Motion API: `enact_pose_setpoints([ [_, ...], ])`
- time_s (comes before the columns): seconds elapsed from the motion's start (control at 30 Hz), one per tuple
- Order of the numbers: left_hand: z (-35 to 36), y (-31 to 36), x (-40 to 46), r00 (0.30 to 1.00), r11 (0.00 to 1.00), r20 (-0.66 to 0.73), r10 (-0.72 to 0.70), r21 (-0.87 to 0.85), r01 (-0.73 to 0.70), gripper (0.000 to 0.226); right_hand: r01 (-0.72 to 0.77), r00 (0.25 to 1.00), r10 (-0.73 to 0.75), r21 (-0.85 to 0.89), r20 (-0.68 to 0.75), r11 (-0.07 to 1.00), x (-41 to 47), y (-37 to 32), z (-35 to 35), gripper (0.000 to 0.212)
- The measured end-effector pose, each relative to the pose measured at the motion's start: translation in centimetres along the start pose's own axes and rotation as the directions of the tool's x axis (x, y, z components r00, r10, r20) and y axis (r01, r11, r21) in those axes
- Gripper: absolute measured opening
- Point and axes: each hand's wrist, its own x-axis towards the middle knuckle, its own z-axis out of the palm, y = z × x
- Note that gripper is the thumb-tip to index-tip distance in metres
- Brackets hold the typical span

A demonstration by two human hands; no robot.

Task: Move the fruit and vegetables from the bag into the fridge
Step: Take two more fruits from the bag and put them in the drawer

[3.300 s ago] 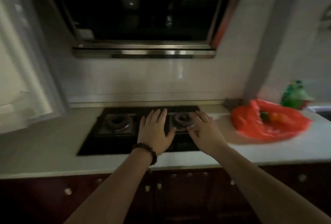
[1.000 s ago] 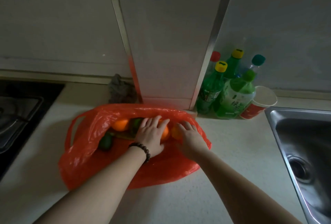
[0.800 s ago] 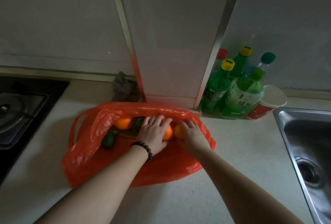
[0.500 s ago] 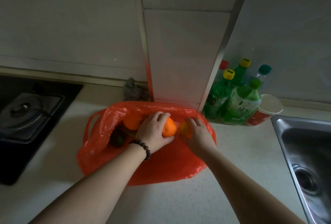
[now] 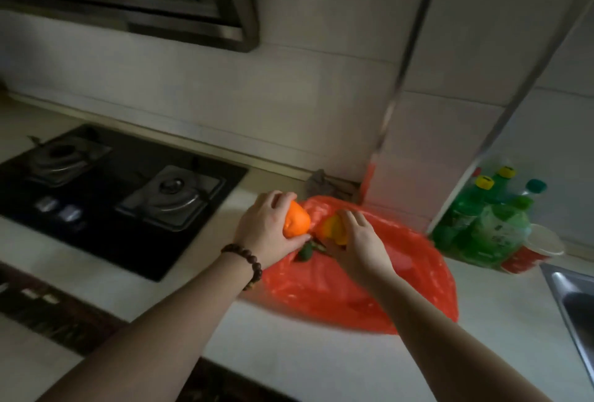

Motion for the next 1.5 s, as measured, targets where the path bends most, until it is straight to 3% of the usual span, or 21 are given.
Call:
enact_pose_setpoints([
  [0.23,-10.5,-11.0,-8.7,0.971,0.977,-0.124,-0.202,0.040,0.208,0.077,0.240,0.969,-0.242,0.039,0.054,0.970,0.1,-15.4,5.0,0.059],
  [0.43,-19.3,-20.6,-17.2,0.899,0.906,-0.217,-0.380,0.108,0.409,0.079,0.419,0.895,-0.429,0.101,0.121,0.902,-0.6,-29.7,11.0,0.062],
  [0.73,-29.8,-31.5,-27.1,0.695,0.718,-0.391,-0.603,0.114,0.687,0.078,0.689,0.657,-0.724,0.223,0.208,0.689,-0.5,-48.2,19.8,0.060],
  [0.93,-34.5,-39.2,-28.9,0.557,0.592,-0.492,-0.669,0.100,0.800,0.077,0.789,0.512,-0.843,0.298,0.167,0.538,2.6,-58.7,26.1,0.055],
  [1.27,-43.3,-54.2,-27.8,0.293,0.364,-0.652,-0.699,0.028,0.931,0.078,0.822,0.334,-0.930,0.436,0.150,0.366,12.4,-75.6,34.7,0.056],
  [1.5,-49.1,-61.4,-28.6,0.212,0.313,-0.724,-0.656,-0.006,0.950,0.082,0.837,0.222,-0.969,0.488,0.112,0.248,15.9,-86.1,39.1,0.054],
])
